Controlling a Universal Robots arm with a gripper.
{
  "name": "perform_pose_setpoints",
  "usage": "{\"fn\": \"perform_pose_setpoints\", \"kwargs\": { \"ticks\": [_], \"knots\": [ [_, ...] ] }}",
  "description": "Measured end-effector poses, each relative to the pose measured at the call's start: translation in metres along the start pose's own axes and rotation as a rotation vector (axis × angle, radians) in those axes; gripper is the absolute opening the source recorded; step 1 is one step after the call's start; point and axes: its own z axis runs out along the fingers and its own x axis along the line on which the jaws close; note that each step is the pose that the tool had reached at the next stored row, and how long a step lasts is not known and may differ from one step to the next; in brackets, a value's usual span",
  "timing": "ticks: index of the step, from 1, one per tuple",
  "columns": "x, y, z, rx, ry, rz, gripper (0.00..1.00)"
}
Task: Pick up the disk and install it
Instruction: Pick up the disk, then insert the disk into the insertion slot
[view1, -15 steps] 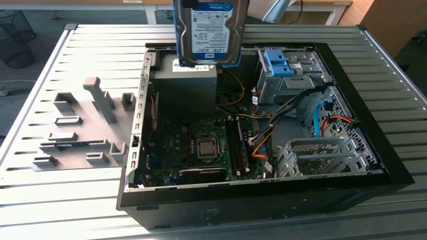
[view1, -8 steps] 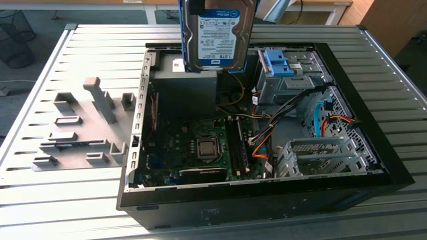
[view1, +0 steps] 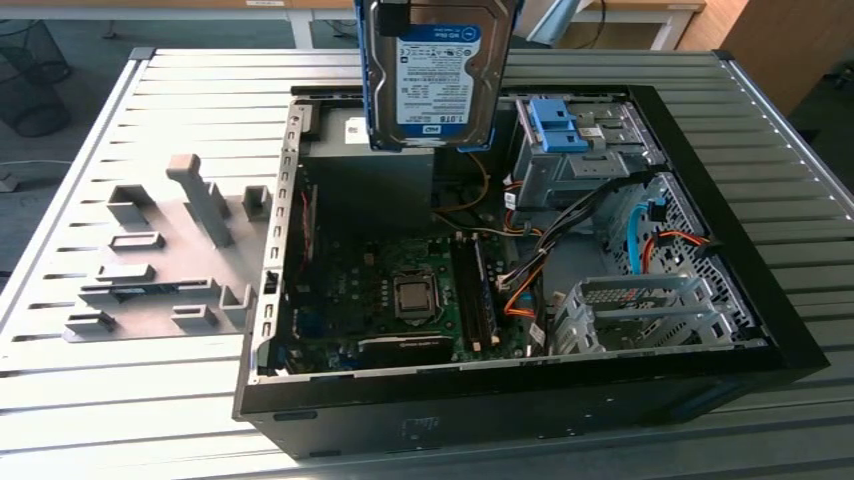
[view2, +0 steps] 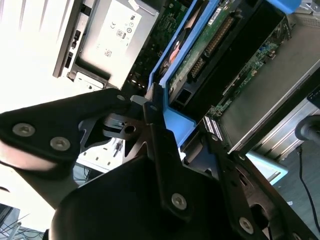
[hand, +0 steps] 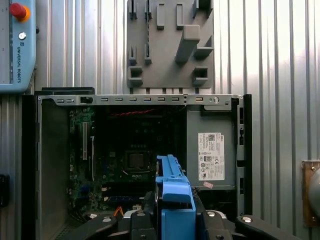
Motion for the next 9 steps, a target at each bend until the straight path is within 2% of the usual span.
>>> {"fn": "perform_pose_setpoints", "kwargs": {
  "ticks": [9],
  "knots": [
    [0.0003, 0.0, 0.0, 0.0, 0.0, 0.0, 0.37]
  ]
}}
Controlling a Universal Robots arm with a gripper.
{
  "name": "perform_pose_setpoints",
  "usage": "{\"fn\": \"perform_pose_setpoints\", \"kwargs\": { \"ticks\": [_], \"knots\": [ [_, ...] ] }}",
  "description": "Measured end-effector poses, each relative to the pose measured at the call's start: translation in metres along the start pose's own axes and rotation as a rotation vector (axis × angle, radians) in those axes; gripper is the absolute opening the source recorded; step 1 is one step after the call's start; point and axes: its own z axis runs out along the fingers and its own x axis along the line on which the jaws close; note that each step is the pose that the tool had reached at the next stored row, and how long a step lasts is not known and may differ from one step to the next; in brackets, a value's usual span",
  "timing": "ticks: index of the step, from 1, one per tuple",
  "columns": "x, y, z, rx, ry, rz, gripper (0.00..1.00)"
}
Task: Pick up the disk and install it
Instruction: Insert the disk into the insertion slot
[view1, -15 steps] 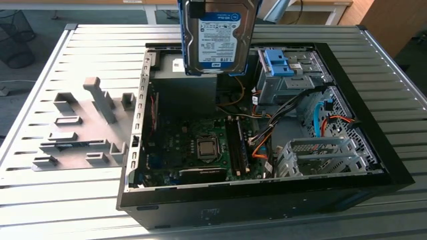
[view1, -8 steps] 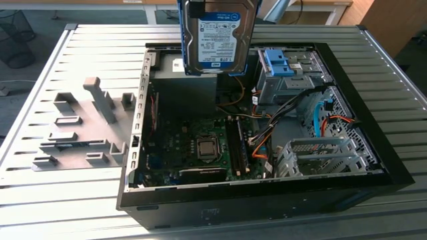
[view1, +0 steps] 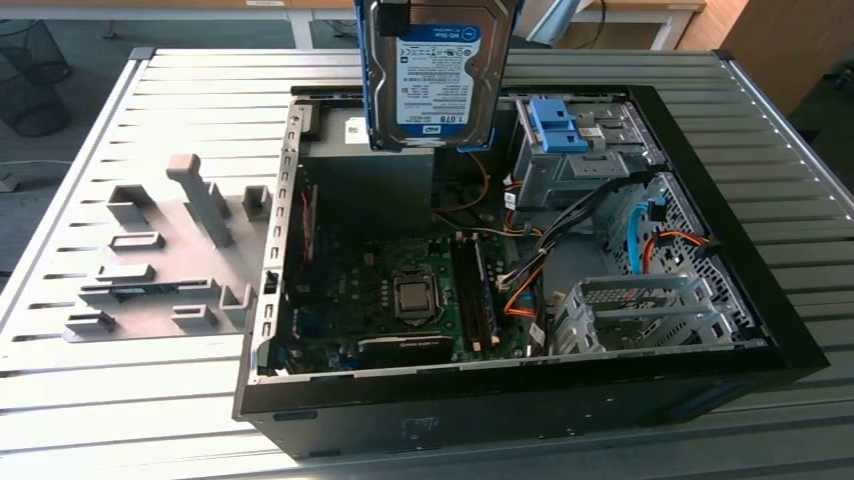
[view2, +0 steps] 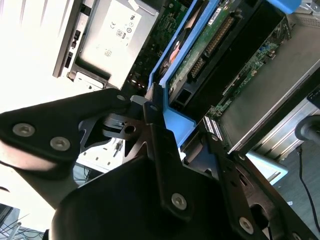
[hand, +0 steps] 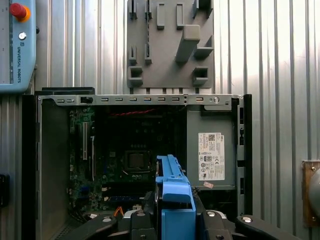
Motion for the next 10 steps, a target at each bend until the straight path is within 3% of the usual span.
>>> {"fn": "perform_pose_setpoints", "kwargs": {
  "ticks": [10],
  "knots": [
    [0.0042, -0.0001, -0.0001, 0.0, -0.0001, 0.0, 0.37]
  ]
}}
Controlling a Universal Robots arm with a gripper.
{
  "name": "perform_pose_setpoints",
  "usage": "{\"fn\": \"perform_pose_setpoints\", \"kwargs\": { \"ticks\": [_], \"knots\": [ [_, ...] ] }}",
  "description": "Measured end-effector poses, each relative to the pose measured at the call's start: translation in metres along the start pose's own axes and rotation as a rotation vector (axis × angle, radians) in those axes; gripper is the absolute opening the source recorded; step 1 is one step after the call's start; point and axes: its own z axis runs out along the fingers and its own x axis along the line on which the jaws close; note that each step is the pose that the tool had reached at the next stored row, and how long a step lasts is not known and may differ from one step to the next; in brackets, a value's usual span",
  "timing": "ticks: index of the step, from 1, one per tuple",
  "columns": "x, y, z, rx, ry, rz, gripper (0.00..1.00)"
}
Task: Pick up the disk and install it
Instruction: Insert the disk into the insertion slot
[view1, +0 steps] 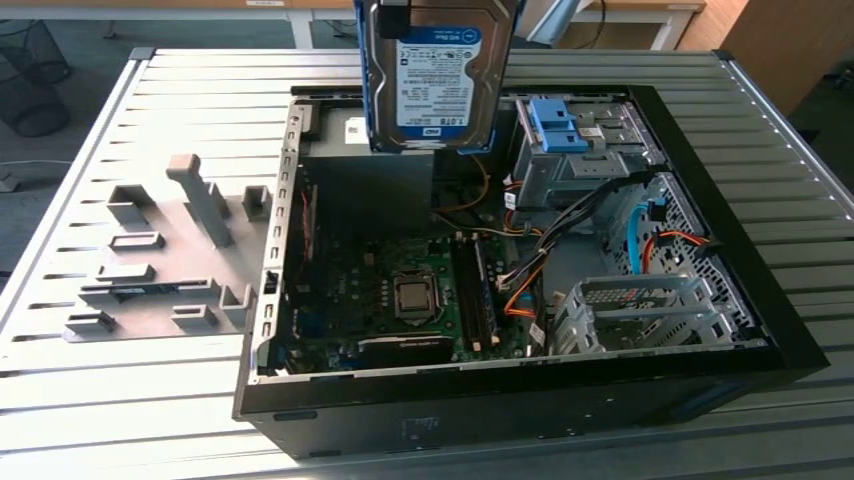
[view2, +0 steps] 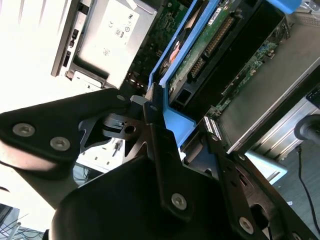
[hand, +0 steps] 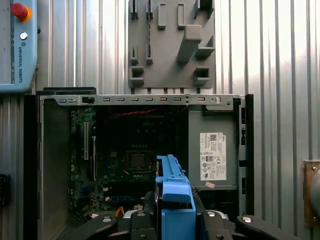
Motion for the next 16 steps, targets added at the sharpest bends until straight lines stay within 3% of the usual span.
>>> {"fn": "perform_pose_setpoints", "kwargs": {
  "ticks": [12, 16],
  "knots": [
    [0.0147, -0.0004, -0.0002, 0.0, 0.0001, 0.0, 0.37],
    [0.0154, -0.0004, -0.0002, 0.0, 0.0001, 0.0, 0.37]
  ]
}}
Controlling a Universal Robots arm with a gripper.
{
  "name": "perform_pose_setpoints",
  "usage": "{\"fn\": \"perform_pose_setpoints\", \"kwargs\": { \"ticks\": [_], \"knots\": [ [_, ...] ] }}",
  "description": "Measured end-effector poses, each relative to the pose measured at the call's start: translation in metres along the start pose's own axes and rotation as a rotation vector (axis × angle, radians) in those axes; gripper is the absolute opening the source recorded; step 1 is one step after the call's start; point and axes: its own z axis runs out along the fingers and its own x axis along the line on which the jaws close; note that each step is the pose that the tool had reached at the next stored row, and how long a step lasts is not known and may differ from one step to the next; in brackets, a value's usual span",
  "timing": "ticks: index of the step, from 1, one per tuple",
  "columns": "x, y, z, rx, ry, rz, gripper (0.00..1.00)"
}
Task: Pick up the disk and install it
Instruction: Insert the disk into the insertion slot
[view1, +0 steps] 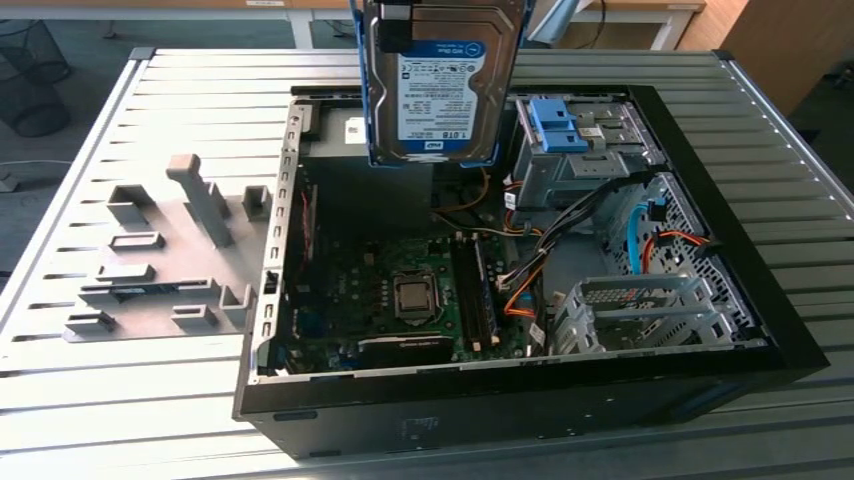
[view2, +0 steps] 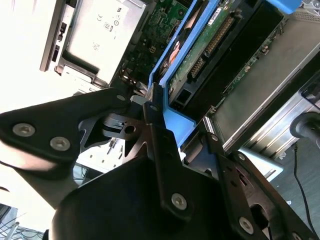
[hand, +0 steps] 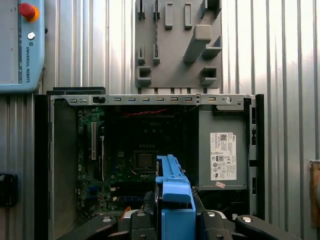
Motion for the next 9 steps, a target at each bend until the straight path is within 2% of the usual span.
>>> {"fn": "perform_pose_setpoints", "kwargs": {
  "ticks": [9],
  "knots": [
    [0.0001, -0.002, 0.0, 0.0, 0.0, 0.0, 0.37]
  ]
}}
